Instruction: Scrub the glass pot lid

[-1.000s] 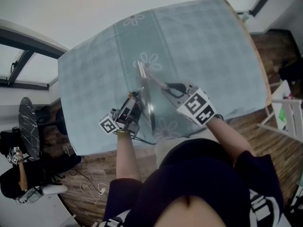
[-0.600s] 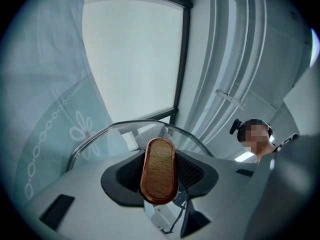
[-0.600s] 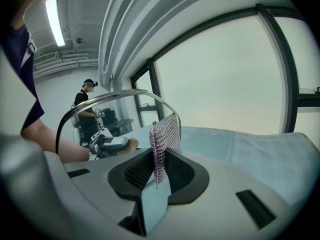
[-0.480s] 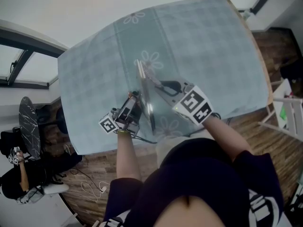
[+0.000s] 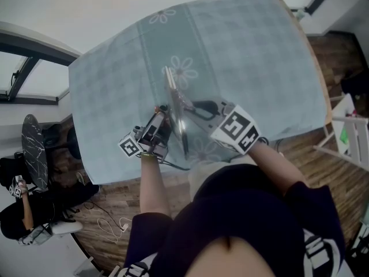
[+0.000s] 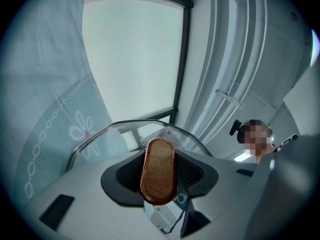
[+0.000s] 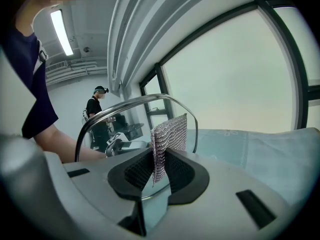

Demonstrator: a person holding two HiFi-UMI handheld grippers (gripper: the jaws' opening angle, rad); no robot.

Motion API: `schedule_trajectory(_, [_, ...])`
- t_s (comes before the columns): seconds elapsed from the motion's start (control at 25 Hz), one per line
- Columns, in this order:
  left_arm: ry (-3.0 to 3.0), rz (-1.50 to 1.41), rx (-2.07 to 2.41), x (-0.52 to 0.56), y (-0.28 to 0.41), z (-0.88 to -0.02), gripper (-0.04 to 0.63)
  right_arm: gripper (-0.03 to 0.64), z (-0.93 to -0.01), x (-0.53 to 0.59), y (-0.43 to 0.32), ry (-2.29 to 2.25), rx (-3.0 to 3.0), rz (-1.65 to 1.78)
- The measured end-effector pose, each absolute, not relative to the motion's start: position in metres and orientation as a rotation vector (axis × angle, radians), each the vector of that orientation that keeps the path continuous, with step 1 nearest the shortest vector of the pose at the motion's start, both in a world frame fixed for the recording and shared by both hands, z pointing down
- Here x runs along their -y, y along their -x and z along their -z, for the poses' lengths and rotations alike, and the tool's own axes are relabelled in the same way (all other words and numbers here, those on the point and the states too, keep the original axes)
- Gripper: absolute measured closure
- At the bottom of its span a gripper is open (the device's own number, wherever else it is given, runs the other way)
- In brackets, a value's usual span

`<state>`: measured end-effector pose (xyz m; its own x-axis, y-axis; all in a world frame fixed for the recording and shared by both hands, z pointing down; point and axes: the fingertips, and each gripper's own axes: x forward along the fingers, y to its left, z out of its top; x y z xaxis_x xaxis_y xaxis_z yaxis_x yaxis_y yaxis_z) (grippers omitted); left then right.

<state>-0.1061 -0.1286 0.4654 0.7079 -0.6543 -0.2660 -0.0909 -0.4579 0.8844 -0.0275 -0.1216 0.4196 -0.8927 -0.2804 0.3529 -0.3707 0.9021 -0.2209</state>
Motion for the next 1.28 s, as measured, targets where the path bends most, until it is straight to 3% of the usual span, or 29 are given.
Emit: schedule_trajectory(1.28, [-1.949,0.782,0.638,0.128,0.11,-0.464,0.426,0.543,-0.411,0.056,0.03,-0.226,2.817,-0.35])
